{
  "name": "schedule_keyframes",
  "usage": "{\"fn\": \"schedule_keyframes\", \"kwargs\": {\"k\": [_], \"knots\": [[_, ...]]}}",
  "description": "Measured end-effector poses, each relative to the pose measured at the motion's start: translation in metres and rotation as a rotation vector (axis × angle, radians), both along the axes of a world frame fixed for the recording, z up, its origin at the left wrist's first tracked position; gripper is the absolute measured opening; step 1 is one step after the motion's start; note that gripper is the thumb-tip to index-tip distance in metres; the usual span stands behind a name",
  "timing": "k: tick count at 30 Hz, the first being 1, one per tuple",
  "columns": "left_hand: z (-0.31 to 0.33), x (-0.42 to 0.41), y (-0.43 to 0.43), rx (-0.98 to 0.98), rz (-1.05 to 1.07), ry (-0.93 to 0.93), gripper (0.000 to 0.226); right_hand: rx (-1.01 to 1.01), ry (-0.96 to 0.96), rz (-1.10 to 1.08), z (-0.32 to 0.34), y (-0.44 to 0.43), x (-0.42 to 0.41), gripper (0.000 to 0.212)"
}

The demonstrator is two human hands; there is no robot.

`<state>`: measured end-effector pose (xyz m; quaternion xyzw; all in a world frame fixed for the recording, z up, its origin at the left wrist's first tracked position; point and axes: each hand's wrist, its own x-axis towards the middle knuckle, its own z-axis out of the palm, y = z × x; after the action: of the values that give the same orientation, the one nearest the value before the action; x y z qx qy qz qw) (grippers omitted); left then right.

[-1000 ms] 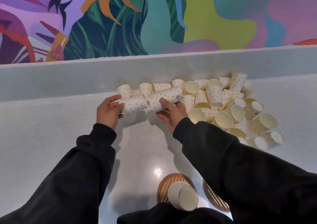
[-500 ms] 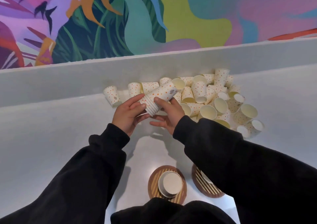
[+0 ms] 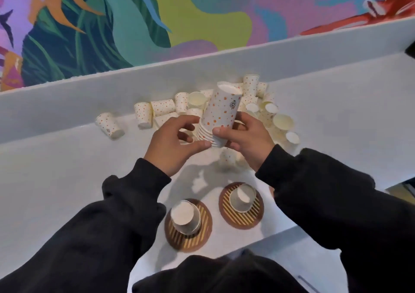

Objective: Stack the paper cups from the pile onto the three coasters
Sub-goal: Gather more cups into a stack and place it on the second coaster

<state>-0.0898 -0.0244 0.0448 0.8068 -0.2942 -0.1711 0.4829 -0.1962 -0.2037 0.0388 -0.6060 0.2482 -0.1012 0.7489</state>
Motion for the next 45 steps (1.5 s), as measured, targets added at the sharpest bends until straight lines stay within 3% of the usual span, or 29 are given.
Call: {"fn": "schedule_keyframes", "kwargs": {"k": [5, 11, 15, 29, 45], "knots": [[0.008, -0.061, -0.019, 0.052, -0.112, -0.001, 0.067, -0.182, -0.003, 0.067, -0.007, -0.02, -0.065, 0.06], [-0.027, -0.108, -0.034, 0.15, -0.085, -0.021, 0.073, -0.282, 0.06, 0.178, -0.045, -0.039, -0.103, 0.075], [-0.053, -0.125, -0.037, 0.223, -0.068, -0.038, 0.071, -0.451, 0.15, 0.241, -0.063, -0.042, -0.119, 0.072], [-0.125, -0.144, -0.043, 0.381, -0.043, -0.021, 0.073, -0.519, 0.249, 0.323, -0.127, -0.043, -0.13, 0.071], [-0.164, -0.148, -0.044, 0.417, -0.041, 0.017, 0.067, -0.437, 0.272, 0.366, -0.154, -0.047, -0.132, 0.07]]}}
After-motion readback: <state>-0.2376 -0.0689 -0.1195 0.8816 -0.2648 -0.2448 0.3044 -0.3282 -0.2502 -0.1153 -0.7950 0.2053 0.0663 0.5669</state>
